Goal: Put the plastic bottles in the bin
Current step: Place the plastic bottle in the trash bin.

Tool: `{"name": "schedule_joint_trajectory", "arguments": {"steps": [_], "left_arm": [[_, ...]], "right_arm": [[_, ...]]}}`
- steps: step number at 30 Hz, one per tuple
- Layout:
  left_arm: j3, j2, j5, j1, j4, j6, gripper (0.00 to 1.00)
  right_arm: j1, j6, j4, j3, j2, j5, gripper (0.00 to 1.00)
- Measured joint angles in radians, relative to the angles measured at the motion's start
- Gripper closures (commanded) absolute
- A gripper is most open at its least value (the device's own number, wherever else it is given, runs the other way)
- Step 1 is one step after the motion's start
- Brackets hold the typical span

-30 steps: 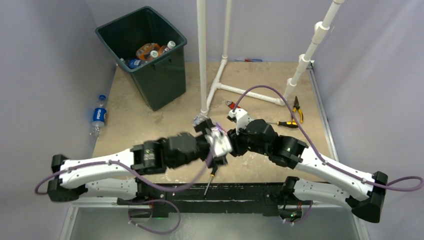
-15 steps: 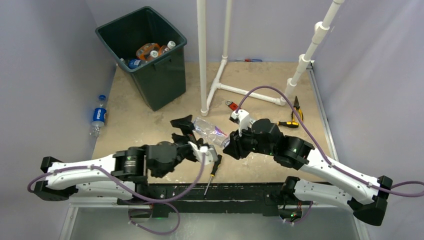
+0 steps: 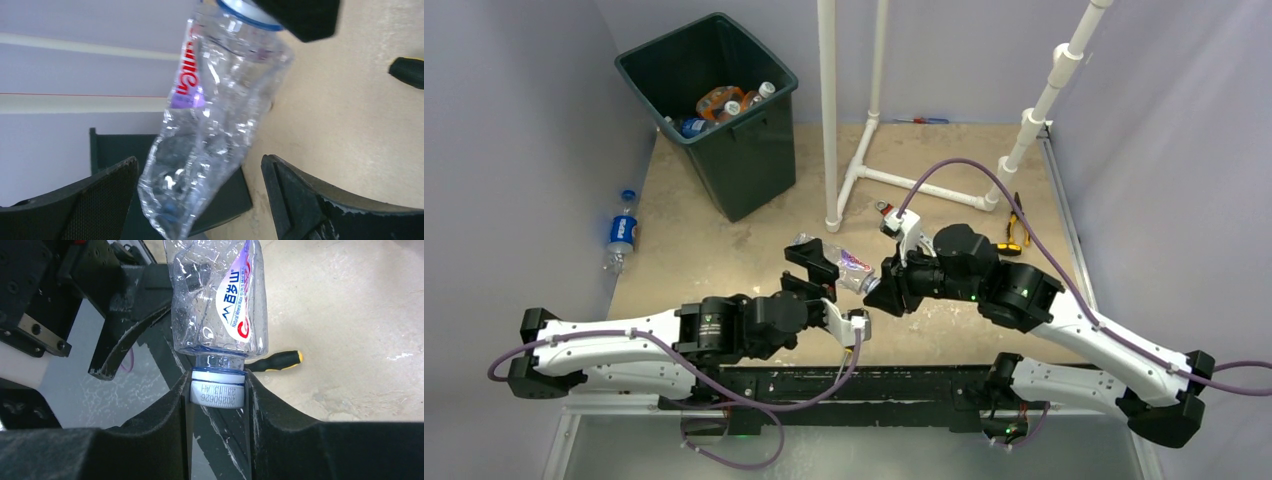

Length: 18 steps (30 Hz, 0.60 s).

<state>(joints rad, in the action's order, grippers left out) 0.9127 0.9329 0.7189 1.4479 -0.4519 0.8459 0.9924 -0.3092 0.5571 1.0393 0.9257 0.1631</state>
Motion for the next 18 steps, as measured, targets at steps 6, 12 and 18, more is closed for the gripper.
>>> {"name": "schedule_joint_trajectory", "arguments": {"steps": [6, 12, 18], "left_arm": [[0.002, 0.055, 0.05, 0.0, 0.074, 0.092, 0.31], [-0.003, 0.064, 0.071, 0.0, 0.105, 0.142, 0.51], [-0.014, 0.055, 0.076, 0.006, 0.114, 0.17, 0.79]], "right_arm": [[0.0, 0.01, 0.019, 0.008, 0.016, 0.042, 1.0], [0.0, 0.016, 0.021, 0.035, 0.018, 0.071, 1.0], [-0.008, 0.013, 0.019, 0.063, 0.018, 0.094, 1.0]]}}
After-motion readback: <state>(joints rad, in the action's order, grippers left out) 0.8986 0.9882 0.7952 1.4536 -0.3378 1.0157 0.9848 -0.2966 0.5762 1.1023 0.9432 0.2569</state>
